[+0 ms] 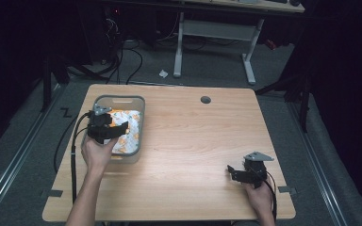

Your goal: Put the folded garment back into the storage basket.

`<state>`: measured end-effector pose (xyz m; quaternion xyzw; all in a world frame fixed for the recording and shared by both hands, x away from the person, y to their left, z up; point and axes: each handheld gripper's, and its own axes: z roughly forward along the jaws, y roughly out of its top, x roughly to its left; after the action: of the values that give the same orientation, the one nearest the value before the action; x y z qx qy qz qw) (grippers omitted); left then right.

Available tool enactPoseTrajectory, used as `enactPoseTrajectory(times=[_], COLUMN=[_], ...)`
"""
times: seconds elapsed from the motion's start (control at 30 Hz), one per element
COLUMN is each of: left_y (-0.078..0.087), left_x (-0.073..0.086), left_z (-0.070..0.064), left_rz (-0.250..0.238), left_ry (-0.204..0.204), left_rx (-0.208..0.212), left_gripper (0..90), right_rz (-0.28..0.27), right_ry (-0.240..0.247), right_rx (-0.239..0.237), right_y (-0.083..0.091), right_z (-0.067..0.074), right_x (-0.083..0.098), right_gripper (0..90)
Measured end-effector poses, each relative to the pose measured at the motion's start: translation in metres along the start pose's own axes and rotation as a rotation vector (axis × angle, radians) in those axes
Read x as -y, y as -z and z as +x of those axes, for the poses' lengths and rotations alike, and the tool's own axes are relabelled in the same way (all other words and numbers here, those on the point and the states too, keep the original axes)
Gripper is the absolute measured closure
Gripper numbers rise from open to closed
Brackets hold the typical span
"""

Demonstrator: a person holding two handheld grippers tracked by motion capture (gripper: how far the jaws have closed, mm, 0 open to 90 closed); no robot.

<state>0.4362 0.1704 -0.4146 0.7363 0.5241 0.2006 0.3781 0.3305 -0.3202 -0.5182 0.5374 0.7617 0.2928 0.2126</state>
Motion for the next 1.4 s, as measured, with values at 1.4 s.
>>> enactPoseTrajectory(times=[1.4], left_y=[0.014], left_x=[0.005], left_z=[-0.055], left_rz=[-0.066], left_ry=[-0.087], left_rx=[0.100], left_gripper=[31.7], right_rz=[0.000], right_ry=[0.000], right_rx=[0.000], right_y=[0.000], right_z=[0.000], right_x=[0.000], right_gripper=[16.6])
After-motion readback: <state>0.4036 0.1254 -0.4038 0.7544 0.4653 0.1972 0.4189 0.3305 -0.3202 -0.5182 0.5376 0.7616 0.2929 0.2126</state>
